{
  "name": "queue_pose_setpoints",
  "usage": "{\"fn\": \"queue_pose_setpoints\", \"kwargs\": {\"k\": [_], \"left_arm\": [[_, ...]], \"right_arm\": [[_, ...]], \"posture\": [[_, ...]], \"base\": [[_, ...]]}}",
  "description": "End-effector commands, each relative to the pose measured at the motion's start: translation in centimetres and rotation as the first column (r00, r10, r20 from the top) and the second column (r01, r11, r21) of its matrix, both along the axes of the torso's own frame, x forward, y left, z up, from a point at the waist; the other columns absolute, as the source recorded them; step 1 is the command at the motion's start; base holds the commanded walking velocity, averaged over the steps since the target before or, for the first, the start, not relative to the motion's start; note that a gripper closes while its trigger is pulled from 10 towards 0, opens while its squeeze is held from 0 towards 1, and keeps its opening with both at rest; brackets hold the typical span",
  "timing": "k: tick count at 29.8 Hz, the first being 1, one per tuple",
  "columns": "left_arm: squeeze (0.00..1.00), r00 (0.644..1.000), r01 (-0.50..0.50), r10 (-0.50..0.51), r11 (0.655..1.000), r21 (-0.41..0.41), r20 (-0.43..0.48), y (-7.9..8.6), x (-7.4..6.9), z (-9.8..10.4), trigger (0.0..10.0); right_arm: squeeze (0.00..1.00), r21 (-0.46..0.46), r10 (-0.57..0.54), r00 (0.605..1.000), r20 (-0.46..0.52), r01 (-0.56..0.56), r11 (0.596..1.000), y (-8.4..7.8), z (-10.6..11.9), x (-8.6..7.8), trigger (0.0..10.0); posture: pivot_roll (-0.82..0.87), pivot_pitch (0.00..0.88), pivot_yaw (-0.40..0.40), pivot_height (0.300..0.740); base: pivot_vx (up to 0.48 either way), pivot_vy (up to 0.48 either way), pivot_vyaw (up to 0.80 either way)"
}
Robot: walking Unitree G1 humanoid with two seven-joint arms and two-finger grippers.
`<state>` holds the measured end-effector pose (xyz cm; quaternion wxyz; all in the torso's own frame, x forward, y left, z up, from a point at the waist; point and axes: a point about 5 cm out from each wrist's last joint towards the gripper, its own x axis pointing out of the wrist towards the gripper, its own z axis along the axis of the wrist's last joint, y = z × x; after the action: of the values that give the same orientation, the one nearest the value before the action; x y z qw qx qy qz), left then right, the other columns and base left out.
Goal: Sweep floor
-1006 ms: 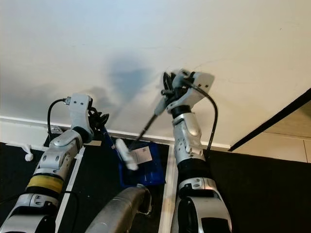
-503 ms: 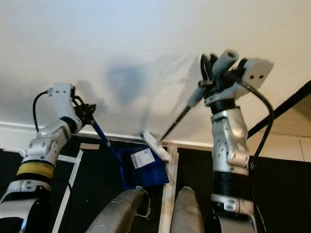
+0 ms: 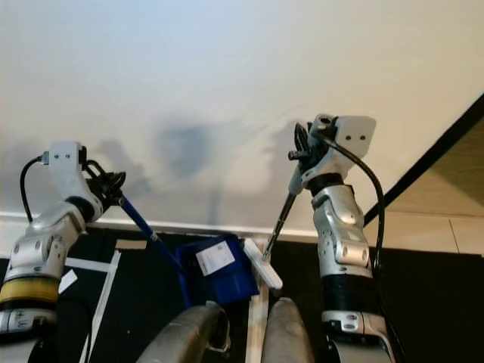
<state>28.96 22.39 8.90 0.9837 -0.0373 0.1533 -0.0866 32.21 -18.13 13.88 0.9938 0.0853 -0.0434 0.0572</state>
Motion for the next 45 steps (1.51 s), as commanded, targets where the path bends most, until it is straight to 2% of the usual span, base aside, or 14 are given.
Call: {"fn": "queue_pose_setpoints", "kwargs": {"k": [1,7,11,12,14,17,24,30,36,45], "left_arm": [[0.00,0.997,-0.028,0.025,0.999,0.044,0.073,-0.2,-0.4,1.3,10.0],[0.00,0.983,-0.105,0.096,0.993,0.052,0.155,-0.5,-0.4,3.1,10.0],[0.00,0.955,-0.201,0.198,0.980,-0.007,0.220,-0.1,0.4,5.1,10.0],[0.00,0.946,-0.229,0.233,0.972,-0.045,0.228,0.1,0.5,5.6,10.0],[0.00,0.938,-0.246,0.251,0.968,-0.049,0.238,0.3,0.6,5.8,10.0],[0.00,0.940,-0.260,0.250,0.966,0.012,0.233,0.1,0.5,4.7,10.0],[0.00,0.948,-0.269,0.267,0.963,-0.017,0.172,-2.2,0.1,2.9,10.0],[0.00,0.957,-0.239,0.238,0.971,-0.014,0.167,-3.3,0.2,2.8,10.0],[0.00,0.958,-0.237,0.232,0.971,0.012,0.170,-3.2,0.2,2.8,10.0],[0.00,0.958,-0.238,0.226,0.970,0.049,0.178,-2.8,0.1,3.1,10.0]], "right_arm": [[0.00,-0.004,-0.024,1.000,0.002,0.024,1.000,0.2,0.1,0.6,10.0],[0.00,-0.028,0.014,1.000,-0.015,-0.015,0.999,1.2,-0.2,1.2,10.0],[0.00,-0.066,0.069,0.998,-0.010,-0.070,0.995,2.5,-0.1,1.6,10.0],[0.00,-0.059,0.088,0.996,-0.015,-0.089,0.994,3.0,-0.2,1.8,10.0],[0.00,-0.061,0.102,0.994,-0.029,-0.103,0.993,3.5,-0.5,1.9,10.0],[0.00,-0.062,0.120,0.991,-0.059,-0.123,0.990,4.4,-1.3,2.0,10.0],[0.00,-0.055,0.103,0.990,-0.101,-0.109,0.993,4.8,-2.8,2.1,10.0],[0.00,-0.055,0.107,0.989,-0.103,-0.113,0.992,4.8,-3.4,1.8,10.0],[0.00,-0.044,0.082,0.992,-0.096,-0.086,0.995,4.6,-3.6,1.6,10.0],[0.00,-0.023,0.081,0.993,-0.091,-0.083,0.996,5.0,-3.9,1.5,10.0]], "posture": [[-0.04,0.038,0.073,0.740],[-0.03,0.016,0.044,0.740],[-0.04,0.004,0.024,0.740],[-0.04,0.000,0.010,0.740],[-0.03,0.000,0.002,0.740],[-0.03,0.000,-0.016,0.740],[-0.02,0.000,-0.029,0.740],[-0.03,0.000,-0.013,0.740],[-0.03,0.000,0.007,0.740],[-0.02,0.000,0.021,0.740]], "base": [[0.000,0.000,0.00],[0.000,0.000,0.00],[0.000,0.000,0.00],[0.000,0.000,0.00],[0.000,0.000,0.00],[0.000,0.000,0.00],[0.000,0.000,0.00],[0.000,0.000,0.00],[0.000,0.000,0.00],[0.000,0.000,0.75]]}}
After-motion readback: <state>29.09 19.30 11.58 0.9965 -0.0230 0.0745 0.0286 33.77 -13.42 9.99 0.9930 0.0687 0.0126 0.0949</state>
